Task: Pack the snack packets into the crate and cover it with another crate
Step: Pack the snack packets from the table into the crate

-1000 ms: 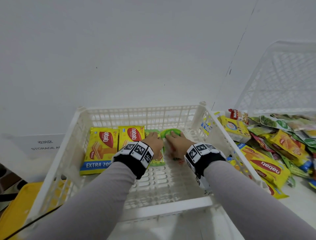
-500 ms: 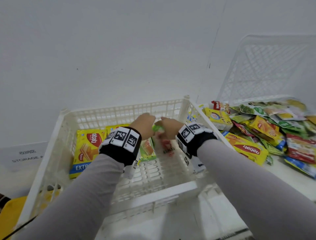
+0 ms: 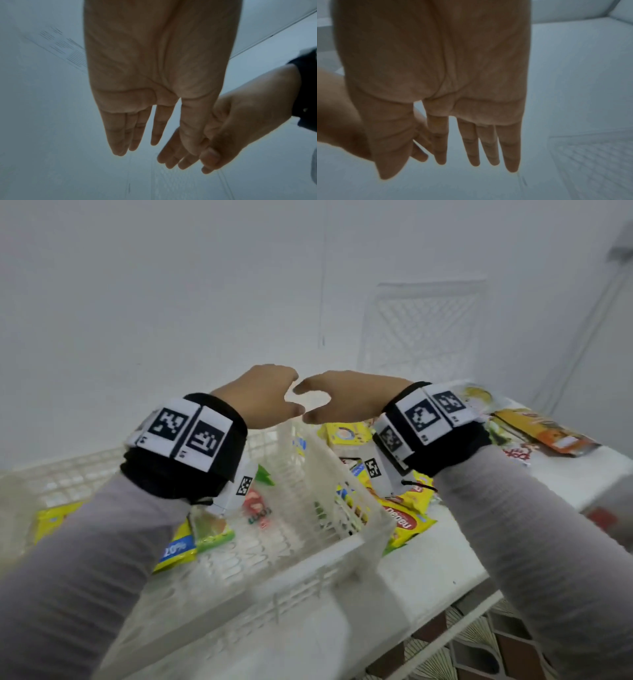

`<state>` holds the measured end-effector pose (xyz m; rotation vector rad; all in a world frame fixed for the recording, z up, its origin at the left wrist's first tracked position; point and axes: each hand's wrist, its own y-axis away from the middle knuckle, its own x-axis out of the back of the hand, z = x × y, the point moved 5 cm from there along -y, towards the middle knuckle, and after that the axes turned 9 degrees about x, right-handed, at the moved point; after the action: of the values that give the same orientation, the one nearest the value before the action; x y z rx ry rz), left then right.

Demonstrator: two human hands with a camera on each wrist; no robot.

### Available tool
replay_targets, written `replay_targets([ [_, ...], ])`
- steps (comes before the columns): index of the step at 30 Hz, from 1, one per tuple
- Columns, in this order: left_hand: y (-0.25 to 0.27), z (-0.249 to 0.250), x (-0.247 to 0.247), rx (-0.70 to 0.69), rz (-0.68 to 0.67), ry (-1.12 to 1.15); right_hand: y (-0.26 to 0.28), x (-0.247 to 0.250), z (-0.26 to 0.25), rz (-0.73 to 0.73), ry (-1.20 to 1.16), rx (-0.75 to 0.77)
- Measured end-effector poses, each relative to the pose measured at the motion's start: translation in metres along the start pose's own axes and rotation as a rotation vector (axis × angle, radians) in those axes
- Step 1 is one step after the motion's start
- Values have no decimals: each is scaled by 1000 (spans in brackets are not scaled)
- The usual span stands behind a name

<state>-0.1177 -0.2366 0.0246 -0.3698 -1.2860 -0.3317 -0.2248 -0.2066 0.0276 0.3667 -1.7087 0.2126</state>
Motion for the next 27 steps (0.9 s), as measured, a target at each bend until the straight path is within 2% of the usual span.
replay_targets([
  [6, -23, 61, -1, -110, -83, -85, 47, 5, 103, 96, -96, -103],
  [10, -54, 109, -7, -162, -125, -118, 72, 0, 188, 75, -132, -177],
  [13, -88, 146, -18, -174, -151, -134, 87, -1, 260, 84, -69, -235],
  [17, -138, 189, -48, -172, -180, -138, 95, -15, 346, 11, -70, -298],
  [24, -211, 224, -138, -102, -290, -130, 73, -63, 409, -256, 81, -213],
  [27, -231, 228, -176, -31, -314, -114, 57, -76, 418, -303, 143, -185],
])
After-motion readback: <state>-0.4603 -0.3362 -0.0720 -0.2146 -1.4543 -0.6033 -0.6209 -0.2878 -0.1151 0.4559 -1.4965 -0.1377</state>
